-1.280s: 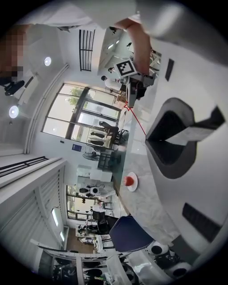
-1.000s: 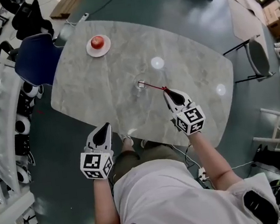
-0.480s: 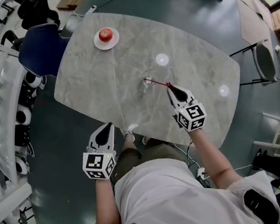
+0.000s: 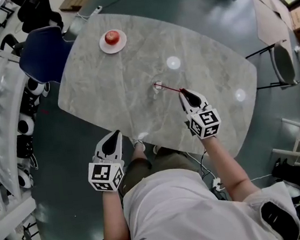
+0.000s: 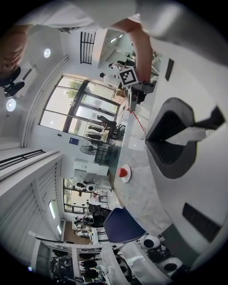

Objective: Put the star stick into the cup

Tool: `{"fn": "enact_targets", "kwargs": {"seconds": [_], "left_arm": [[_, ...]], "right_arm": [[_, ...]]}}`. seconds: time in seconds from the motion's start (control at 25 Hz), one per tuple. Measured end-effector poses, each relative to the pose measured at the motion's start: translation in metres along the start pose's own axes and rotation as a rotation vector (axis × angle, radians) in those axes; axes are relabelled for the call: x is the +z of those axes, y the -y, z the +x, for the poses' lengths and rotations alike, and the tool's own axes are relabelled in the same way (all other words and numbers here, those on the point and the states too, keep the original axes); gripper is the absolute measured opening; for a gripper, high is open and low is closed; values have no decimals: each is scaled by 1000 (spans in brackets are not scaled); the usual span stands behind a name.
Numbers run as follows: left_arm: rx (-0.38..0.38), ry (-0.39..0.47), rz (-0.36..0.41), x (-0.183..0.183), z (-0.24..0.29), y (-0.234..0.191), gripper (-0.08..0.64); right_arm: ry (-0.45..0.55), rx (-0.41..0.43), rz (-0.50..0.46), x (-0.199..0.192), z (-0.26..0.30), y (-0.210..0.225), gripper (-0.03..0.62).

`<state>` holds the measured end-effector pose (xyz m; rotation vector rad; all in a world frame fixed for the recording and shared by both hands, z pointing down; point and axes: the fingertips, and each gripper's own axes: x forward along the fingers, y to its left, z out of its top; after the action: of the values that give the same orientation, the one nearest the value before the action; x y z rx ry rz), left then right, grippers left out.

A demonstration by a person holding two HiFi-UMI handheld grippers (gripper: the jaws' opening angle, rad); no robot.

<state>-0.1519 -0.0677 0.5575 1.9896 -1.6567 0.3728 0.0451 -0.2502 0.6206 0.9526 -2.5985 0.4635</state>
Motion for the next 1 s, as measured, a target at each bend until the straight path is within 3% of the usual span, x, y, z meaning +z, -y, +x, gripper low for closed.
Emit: {"fn": "enact_targets", "kwargs": {"seconds": [0.44, 1.0], "left_arm": [[-42, 8, 29, 11, 11, 3, 2], [-193, 44, 127, 53, 43, 30, 2]], "right_arm": [[30, -19, 7, 12, -12, 1, 58], [142, -94, 19, 58, -65, 6, 25]]}}
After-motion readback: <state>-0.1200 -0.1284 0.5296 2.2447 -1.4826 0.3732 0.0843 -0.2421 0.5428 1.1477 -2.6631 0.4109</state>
